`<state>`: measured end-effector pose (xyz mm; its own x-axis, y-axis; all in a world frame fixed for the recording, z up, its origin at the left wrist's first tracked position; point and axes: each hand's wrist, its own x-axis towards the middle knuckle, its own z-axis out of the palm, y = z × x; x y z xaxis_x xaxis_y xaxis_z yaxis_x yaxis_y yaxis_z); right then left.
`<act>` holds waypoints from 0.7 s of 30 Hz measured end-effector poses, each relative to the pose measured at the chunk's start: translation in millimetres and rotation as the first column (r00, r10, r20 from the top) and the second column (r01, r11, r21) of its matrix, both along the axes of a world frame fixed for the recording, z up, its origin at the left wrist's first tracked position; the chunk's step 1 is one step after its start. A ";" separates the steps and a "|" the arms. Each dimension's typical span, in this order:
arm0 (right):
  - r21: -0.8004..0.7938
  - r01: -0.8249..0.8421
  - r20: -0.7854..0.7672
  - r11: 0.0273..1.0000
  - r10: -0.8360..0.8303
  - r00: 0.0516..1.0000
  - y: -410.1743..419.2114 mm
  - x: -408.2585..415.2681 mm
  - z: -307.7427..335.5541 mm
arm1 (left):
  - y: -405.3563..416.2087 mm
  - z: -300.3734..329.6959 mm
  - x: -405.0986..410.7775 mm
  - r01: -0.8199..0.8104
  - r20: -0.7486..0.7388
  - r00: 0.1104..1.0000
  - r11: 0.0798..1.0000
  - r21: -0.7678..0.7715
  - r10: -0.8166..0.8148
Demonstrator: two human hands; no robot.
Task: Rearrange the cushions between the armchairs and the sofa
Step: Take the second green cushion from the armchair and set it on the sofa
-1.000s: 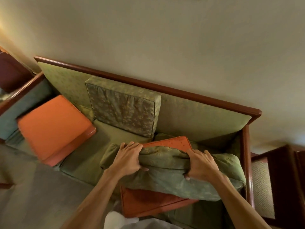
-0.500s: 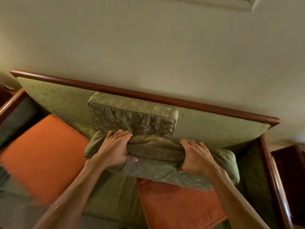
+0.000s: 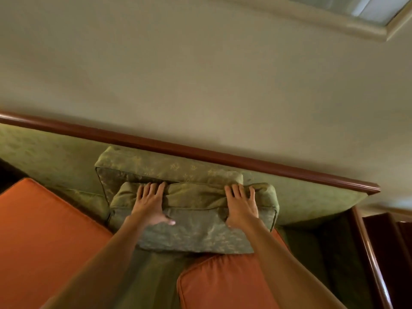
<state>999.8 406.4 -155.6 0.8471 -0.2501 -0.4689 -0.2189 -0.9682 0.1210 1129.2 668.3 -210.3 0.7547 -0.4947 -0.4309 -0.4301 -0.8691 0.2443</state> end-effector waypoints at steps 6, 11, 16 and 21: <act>-0.031 0.020 -0.072 0.999 -0.023 0.997 -0.1 18.7 -10.5 | -2.3 -21.6 16.6 -0.056 0.011 0.998 0.994 -0.091 0.058; 0.006 0.020 -0.073 1.000 -0.020 0.997 -2.1 18.2 -7.4 | -0.8 -17.9 13.3 -0.042 0.028 0.999 0.994 -0.098 0.045; 0.521 0.214 0.069 0.826 -0.291 0.954 -13.9 -5.9 20.3 | 2.9 -0.3 -23.6 -0.123 0.090 0.987 0.988 -0.098 0.132; 0.908 0.123 0.081 0.401 -0.456 0.886 -23.3 -79.2 50.3 | -10.6 17.4 -133.9 -0.219 0.190 0.932 0.898 -0.381 0.308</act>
